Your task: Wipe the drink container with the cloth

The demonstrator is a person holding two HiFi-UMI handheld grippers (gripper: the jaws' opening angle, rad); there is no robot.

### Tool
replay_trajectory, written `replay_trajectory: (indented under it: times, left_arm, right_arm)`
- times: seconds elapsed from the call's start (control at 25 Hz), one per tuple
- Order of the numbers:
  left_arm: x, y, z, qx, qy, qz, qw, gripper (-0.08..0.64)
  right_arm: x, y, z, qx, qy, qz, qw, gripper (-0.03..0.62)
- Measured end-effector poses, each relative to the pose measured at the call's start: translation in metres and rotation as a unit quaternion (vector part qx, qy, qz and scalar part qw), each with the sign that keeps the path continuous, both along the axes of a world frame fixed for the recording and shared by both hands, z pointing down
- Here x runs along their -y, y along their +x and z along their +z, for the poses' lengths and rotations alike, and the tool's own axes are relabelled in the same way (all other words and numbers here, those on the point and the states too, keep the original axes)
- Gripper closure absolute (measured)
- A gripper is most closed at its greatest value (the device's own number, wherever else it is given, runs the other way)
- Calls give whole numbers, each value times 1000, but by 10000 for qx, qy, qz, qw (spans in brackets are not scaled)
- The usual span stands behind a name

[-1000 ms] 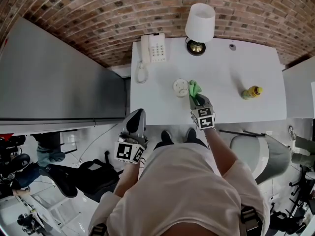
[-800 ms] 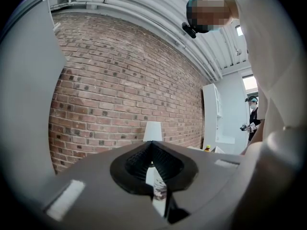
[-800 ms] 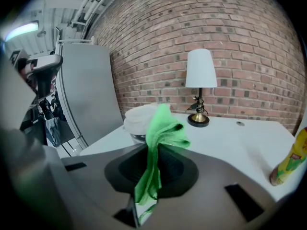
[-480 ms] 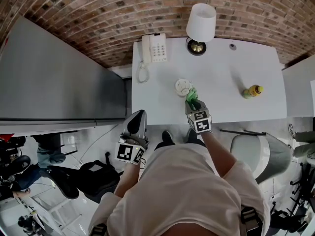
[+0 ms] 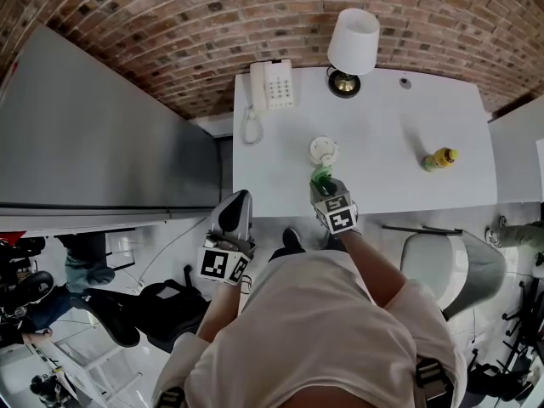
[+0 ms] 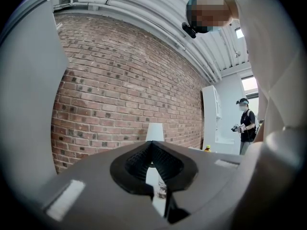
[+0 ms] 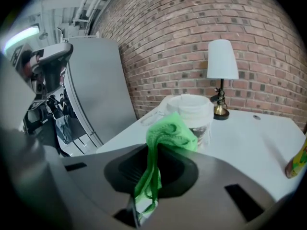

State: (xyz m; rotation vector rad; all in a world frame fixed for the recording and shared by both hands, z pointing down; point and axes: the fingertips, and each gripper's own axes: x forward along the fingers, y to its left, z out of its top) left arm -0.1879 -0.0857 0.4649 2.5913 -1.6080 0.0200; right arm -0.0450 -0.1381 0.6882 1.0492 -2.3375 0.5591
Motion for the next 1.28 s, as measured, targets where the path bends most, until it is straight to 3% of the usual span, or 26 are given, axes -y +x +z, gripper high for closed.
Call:
replay_trajectory:
  times: [0.28, 0.68, 1.0, 1.28]
  left_arm:
    - [-2, -12, -1, -1, 15, -53, 10000, 551]
    - [-1, -16, 3, -45, -14, -92, 9999, 549]
    - [4, 1, 4, -76, -16, 46, 10000, 551]
    - [10, 19, 5, -84, -6, 181, 9998, 551]
  right_arm:
    - [5, -35, -3, -53, 82, -387, 9992, 538]
    - [9, -54, -10, -50, 214, -621, 9978, 538]
    - [-5, -41, -54, 242, 658, -694, 9951, 538]
    - [-5, -7, -107, 642, 1069, -283, 9918, 538]
